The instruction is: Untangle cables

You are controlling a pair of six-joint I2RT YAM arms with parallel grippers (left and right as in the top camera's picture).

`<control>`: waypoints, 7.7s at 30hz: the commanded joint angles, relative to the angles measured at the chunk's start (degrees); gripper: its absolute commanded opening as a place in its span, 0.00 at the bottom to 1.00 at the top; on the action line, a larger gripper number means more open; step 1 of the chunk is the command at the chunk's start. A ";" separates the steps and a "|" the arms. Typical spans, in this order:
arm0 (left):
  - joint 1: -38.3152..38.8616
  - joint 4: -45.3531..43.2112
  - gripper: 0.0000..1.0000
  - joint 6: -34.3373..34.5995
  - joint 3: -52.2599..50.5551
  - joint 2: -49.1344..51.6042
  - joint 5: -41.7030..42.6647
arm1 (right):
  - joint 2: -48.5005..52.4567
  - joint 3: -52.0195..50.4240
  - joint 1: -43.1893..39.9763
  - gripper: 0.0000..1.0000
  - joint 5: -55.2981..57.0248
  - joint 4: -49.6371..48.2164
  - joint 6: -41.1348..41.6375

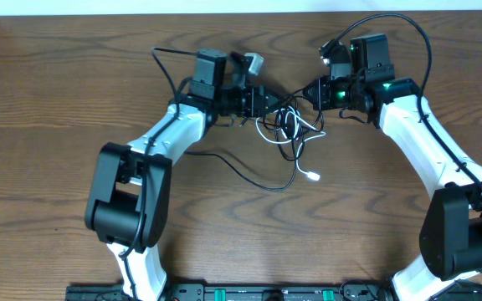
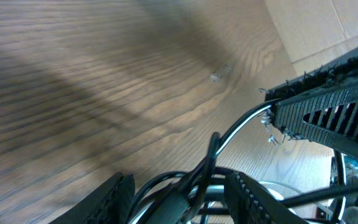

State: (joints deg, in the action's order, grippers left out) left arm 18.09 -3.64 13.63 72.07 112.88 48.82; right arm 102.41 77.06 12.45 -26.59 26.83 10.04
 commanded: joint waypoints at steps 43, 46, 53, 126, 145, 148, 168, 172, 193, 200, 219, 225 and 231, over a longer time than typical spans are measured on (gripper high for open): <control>7.61 -2.67 0.08 -0.94 0.26 3.13 -14.01 | -4.59 -0.11 -4.35 0.01 -15.39 -4.79 1.99; 7.61 -2.67 0.08 -0.94 0.26 3.13 -14.60 | -7.23 -0.11 -5.38 0.01 -15.37 -4.63 2.14; 6.93 -2.93 0.07 -0.92 0.28 2.25 -11.08 | -11.17 -0.11 -5.46 0.01 -7.85 0.46 2.12; -1.11 27.63 0.07 -2.29 0.26 -17.64 -6.47 | 6.49 2.43 8.79 0.25 -20.90 -6.38 -24.46; -1.16 29.05 0.07 -3.28 0.26 -17.64 -4.85 | 5.64 2.45 8.24 0.01 5.16 -11.96 -0.20; -1.16 29.09 0.07 -3.23 0.26 -17.64 -5.99 | 4.04 2.45 8.94 0.01 14.78 -11.15 8.50; -1.14 30.29 0.07 -0.96 0.26 -17.62 -21.40 | -2.47 2.45 12.79 0.01 32.04 -2.34 10.93; -1.16 32.24 0.07 2.16 0.26 -17.62 -29.20 | -8.00 2.45 12.13 0.01 32.54 -1.68 9.38; -4.35 26.25 0.07 1.55 1.68 -19.04 -37.22 | -17.16 1.01 5.66 0.01 47.47 25.46 16.52; -10.01 15.06 0.07 1.75 3.08 -28.22 -19.10 | -10.49 -0.83 3.52 0.01 41.51 24.74 16.48; -24.30 10.71 0.07 8.17 3.08 -39.89 -17.73 | 2.75 -1.01 -2.16 0.01 34.71 21.81 11.39; -25.00 12.55 0.07 9.84 3.06 -39.67 -14.58 | 2.73 -0.98 -4.24 0.03 24.26 19.19 0.57; -22.75 13.99 0.07 10.73 3.06 -37.94 -7.72 | 0.37 -0.61 -3.82 0.36 10.88 15.08 -10.40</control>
State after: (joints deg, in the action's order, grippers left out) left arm -5.63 9.93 23.18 73.10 73.91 37.30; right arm 104.62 76.64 8.60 -7.25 42.74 8.36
